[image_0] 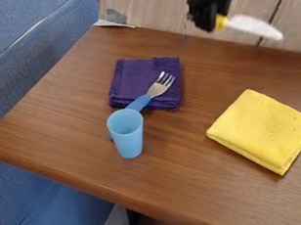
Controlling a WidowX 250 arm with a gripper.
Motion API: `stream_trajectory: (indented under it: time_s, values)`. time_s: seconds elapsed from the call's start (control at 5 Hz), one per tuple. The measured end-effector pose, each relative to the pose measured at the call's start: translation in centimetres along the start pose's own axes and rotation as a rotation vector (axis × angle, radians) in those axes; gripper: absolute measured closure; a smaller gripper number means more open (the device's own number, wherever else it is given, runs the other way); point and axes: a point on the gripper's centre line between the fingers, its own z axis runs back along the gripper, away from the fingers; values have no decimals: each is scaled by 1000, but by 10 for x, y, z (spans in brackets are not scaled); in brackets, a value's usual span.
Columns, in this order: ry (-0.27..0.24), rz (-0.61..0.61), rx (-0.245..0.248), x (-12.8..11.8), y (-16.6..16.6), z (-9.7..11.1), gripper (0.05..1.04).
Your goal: Move the yellow knife to upper left of the table
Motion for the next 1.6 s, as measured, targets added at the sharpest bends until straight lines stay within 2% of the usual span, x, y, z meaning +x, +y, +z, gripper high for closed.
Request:
stream_trajectory:
  time_s: [0.2,0.6,0.8,1.2,1.4,1.6]
  values:
    - [41,106,-2,-33,11,1,665]
    - [116,217,-78,-78,-1,-29,665]
    - [135,238,-128,-90,-7,-52,665]
    - [150,248,-137,-106,-9,-77,665]
    - [137,234,-151,-104,-10,-88,665]
    - [131,231,-149,-104,-9,-91,618]
